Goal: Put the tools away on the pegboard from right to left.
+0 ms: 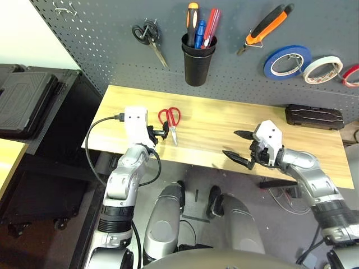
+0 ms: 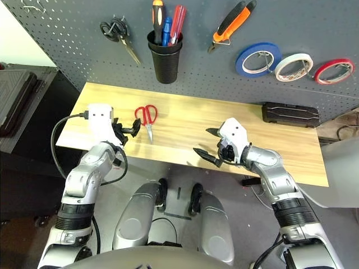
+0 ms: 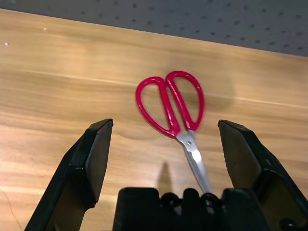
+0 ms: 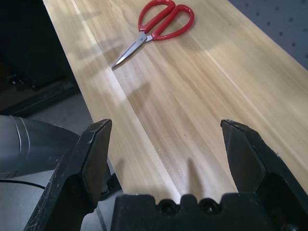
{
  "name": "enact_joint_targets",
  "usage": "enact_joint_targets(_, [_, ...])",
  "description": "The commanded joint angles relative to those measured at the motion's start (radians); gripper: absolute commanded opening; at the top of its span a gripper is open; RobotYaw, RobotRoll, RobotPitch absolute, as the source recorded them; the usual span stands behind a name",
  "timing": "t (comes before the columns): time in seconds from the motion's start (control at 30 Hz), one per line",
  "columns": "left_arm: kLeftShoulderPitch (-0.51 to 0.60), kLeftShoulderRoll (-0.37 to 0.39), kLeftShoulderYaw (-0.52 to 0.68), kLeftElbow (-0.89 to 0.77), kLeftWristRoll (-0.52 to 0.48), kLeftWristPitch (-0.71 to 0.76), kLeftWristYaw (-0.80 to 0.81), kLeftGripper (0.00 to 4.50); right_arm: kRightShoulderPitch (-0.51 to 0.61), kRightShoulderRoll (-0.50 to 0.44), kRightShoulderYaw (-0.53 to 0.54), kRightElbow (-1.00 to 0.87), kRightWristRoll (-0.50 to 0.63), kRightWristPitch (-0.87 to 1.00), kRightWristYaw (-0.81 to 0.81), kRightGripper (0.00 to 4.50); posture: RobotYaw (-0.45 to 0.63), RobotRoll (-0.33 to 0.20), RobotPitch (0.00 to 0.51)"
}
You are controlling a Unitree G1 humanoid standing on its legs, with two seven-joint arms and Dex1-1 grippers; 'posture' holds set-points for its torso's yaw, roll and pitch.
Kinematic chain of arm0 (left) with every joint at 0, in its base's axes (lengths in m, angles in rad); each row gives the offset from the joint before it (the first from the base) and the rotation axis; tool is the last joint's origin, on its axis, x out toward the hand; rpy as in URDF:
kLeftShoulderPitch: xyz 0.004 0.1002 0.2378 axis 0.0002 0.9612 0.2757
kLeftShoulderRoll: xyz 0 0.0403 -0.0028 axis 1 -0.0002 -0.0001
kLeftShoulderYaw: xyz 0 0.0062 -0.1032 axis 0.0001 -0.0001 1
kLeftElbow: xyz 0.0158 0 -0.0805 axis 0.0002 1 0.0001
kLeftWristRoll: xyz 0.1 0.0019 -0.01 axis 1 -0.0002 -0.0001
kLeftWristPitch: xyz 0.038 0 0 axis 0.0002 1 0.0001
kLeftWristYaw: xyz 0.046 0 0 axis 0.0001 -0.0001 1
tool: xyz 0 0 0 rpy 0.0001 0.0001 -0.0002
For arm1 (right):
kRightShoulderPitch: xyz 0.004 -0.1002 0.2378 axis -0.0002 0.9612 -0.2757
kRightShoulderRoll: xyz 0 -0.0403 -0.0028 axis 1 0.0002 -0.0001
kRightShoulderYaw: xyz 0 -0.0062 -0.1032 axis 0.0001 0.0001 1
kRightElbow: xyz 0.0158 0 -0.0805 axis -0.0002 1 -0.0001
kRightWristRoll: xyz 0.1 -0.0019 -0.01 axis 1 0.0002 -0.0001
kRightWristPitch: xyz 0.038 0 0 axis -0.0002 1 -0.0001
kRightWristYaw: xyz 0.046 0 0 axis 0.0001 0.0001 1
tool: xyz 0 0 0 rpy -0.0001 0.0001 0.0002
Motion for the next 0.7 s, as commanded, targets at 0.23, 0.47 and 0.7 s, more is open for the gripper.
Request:
enact_joint_targets(0.23, [-0.166, 0.019, 0.054, 0.377, 0.070, -0.155, 0.010, 4.48, 0.004, 0.029, 0.033, 0.037, -0.063, -0.005, -0.061, 4.50, 0.19, 0.000, 0.321])
enact_joint_targets(0.47, [-0.287, 0.025, 0.060, 0.648, 0.113, -0.276, 0.026, 4.48, -0.002, 0.065, 0.051, 0.049, -0.091, 0.013, -0.109, 4.50, 0.17, 0.000, 0.328])
enact_joint_targets(0.7, [-0.391, 0.029, 0.047, 0.894, 0.162, -0.401, 0.049, 4.48, 0.006, 0.075, 0.050, 0.026, -0.101, 0.035, -0.136, 4.50, 0.14, 0.000, 0.332])
